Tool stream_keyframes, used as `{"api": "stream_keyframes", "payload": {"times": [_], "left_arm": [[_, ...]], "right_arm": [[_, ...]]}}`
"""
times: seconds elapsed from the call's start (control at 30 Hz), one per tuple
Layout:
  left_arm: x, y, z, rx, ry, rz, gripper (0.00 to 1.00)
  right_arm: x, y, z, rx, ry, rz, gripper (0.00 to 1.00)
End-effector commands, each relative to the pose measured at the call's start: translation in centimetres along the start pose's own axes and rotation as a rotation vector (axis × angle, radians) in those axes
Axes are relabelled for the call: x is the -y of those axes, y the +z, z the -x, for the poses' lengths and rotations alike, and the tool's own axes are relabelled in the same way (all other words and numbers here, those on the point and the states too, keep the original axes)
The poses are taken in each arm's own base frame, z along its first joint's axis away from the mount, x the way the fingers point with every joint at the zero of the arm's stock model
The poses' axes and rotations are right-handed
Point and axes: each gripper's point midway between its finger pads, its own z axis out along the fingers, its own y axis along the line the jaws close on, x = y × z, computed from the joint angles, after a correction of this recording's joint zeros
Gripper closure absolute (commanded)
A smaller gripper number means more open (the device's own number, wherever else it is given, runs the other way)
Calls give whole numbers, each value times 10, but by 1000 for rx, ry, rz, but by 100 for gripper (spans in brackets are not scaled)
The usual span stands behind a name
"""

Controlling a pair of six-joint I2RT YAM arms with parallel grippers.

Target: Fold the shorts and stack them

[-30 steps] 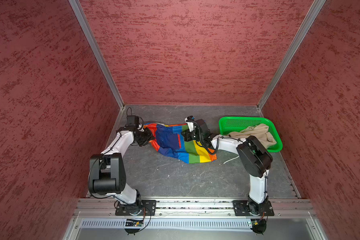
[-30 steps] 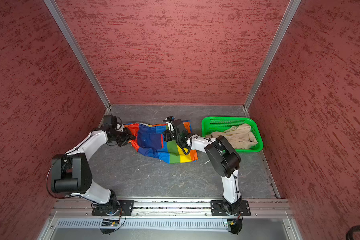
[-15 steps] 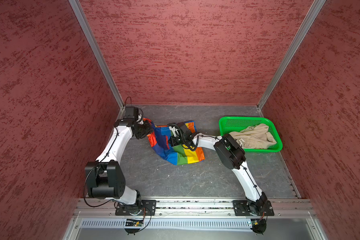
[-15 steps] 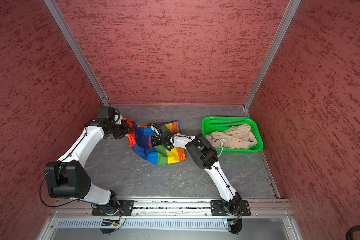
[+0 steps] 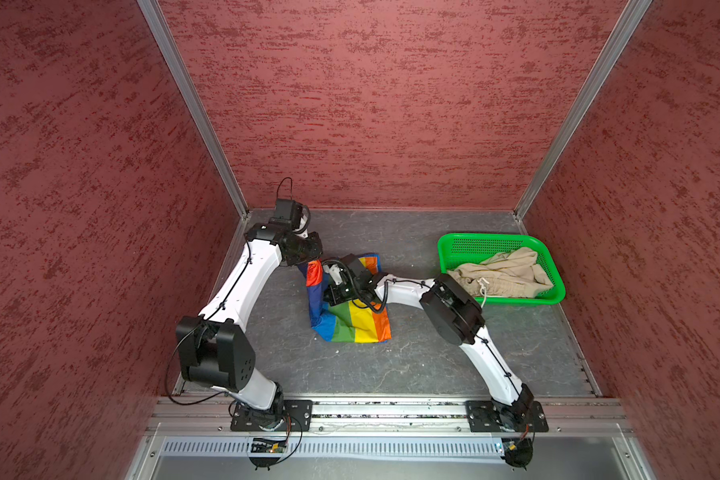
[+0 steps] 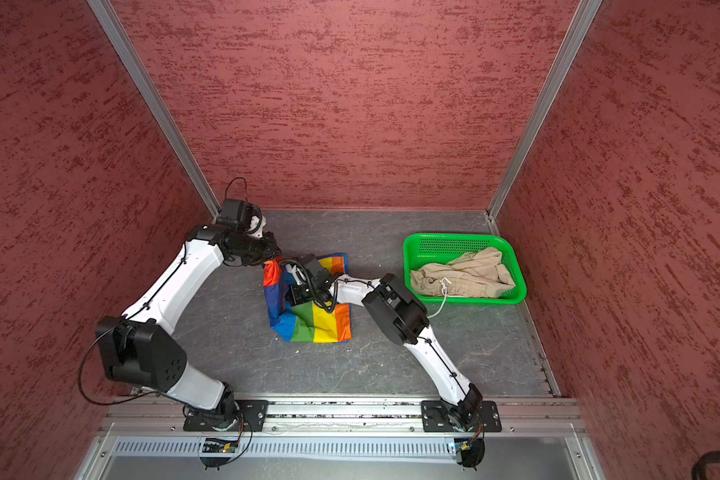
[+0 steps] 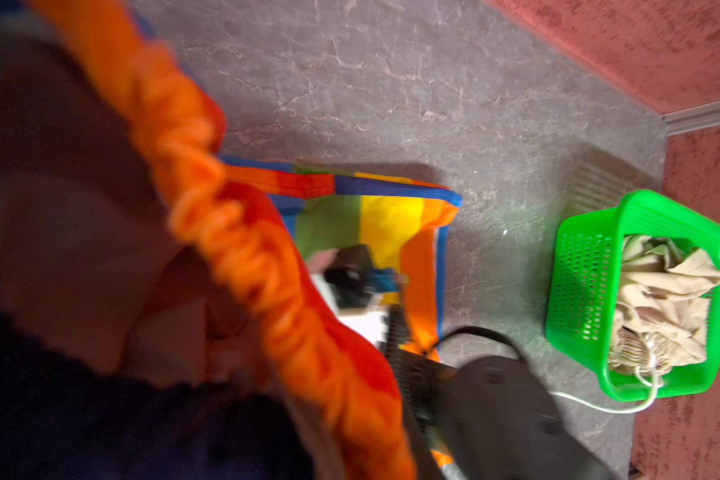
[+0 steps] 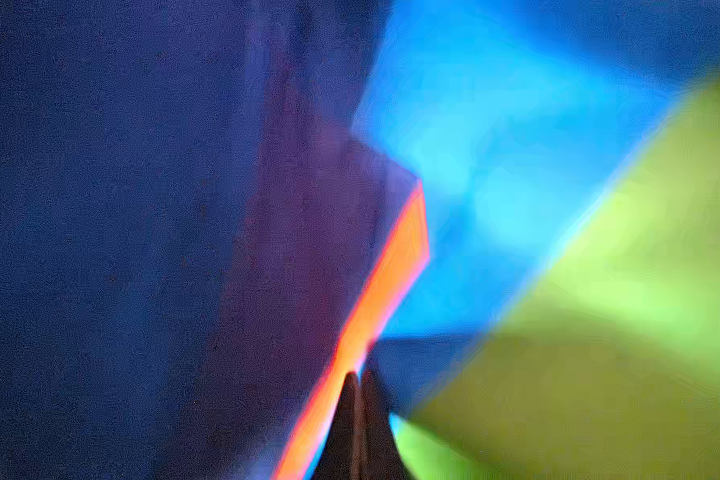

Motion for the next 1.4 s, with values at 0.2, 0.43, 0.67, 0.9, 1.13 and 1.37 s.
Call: {"api": "stream_keyframes", "payload": {"times": [0.2, 0.43, 0.67, 0.9, 1.13, 1.37], "left_arm": [[-6, 7, 2, -15, 76, 93, 81], [5, 3, -2, -22, 138, 119, 81], [20, 3, -12, -47, 211, 154, 82], [73, 9, -50, -107, 393, 151, 82], [109, 56, -117, -268, 517, 152, 82], [131, 103, -167, -377, 543, 127, 40]], "right_arm": [[30, -134, -18, 114, 74, -171, 100], [41, -152, -91, -5, 136, -200, 100], [51, -131, -145, -125, 163, -235, 100], [76, -123, -167, -122, 209, -283, 100], [88, -124, -167, -88, 215, -321, 100], [81, -130, -159, -38, 219, -279, 100]]}}
